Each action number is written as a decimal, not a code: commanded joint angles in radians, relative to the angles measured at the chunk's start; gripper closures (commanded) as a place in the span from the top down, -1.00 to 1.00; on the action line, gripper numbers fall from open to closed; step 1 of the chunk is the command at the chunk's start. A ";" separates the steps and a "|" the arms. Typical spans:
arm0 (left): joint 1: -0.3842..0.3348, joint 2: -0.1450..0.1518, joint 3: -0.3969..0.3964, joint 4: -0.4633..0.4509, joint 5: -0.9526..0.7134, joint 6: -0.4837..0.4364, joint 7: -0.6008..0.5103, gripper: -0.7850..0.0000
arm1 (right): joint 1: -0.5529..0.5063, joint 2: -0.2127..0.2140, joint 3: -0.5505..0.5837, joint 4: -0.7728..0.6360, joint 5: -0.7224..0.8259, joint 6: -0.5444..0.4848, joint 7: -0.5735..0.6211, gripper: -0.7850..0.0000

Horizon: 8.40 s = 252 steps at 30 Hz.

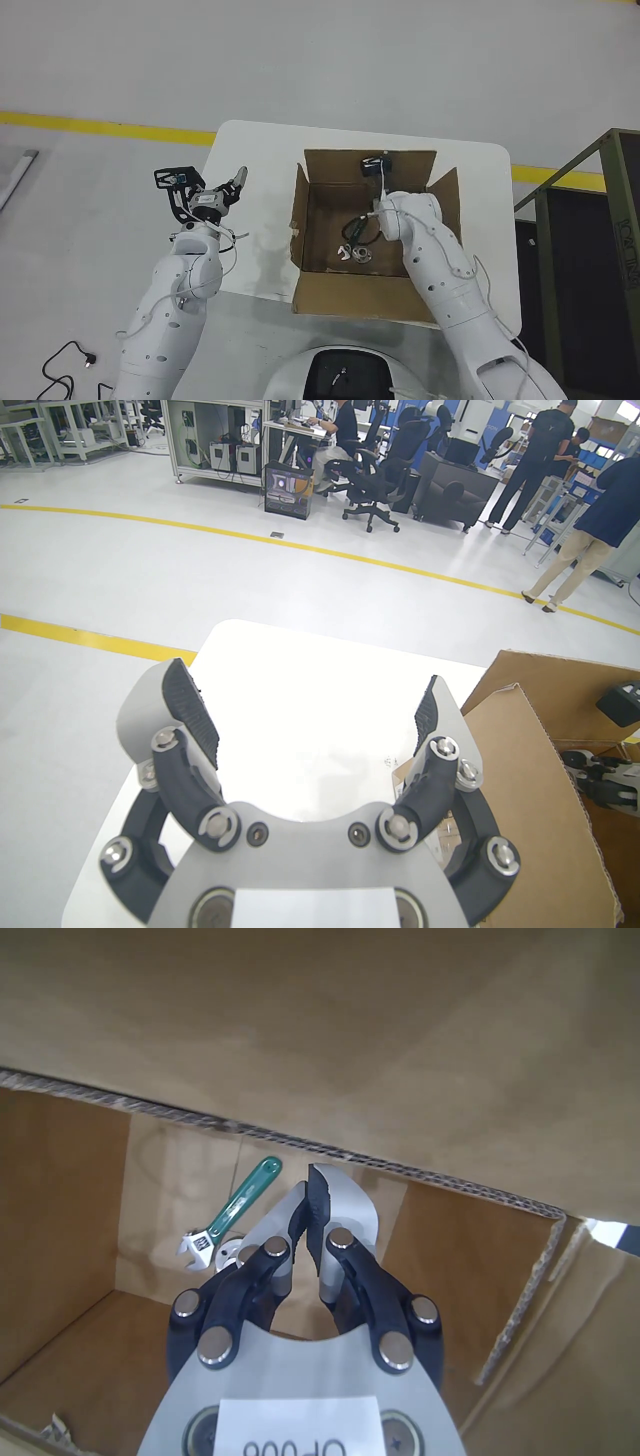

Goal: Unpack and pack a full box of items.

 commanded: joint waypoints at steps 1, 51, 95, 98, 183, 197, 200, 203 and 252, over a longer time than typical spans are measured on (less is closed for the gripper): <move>0.000 0.000 0.000 0.000 0.000 0.000 0.000 1.00 | -0.040 0.002 -0.011 -0.069 -0.014 -0.016 0.041 -1.00; 0.000 0.000 0.000 0.000 0.000 0.000 0.000 1.00 | -0.164 -0.011 -0.096 0.023 -0.042 -0.063 0.005 -0.19; 0.000 0.000 0.000 0.000 0.000 0.000 0.000 1.00 | -0.104 -0.038 -0.115 0.157 -0.014 -0.050 -0.045 -0.04; 0.000 0.000 0.000 0.000 0.000 0.000 0.000 1.00 | -0.099 -0.041 -0.119 0.169 -0.011 -0.050 -0.048 -0.07; 0.000 0.000 0.000 0.000 0.000 0.000 0.000 1.00 | -0.387 0.035 0.255 -1.090 -0.271 -0.203 0.482 -1.00; 0.000 0.000 0.000 0.000 0.000 0.000 0.000 1.00 | -0.458 0.042 0.346 -1.136 -0.272 -0.197 0.469 -1.00; 0.000 0.000 0.000 0.000 0.000 0.000 0.000 1.00 | -0.481 0.046 0.415 -1.163 -0.262 -0.215 0.485 -1.00; 0.000 0.000 0.000 0.000 0.000 0.000 0.000 1.00 | -0.510 0.051 0.494 -1.169 -0.253 -0.240 0.485 -1.00; 0.000 0.000 0.000 0.000 0.000 0.000 0.000 1.00 | -0.822 0.071 0.674 -0.726 -0.188 -0.230 0.195 -1.00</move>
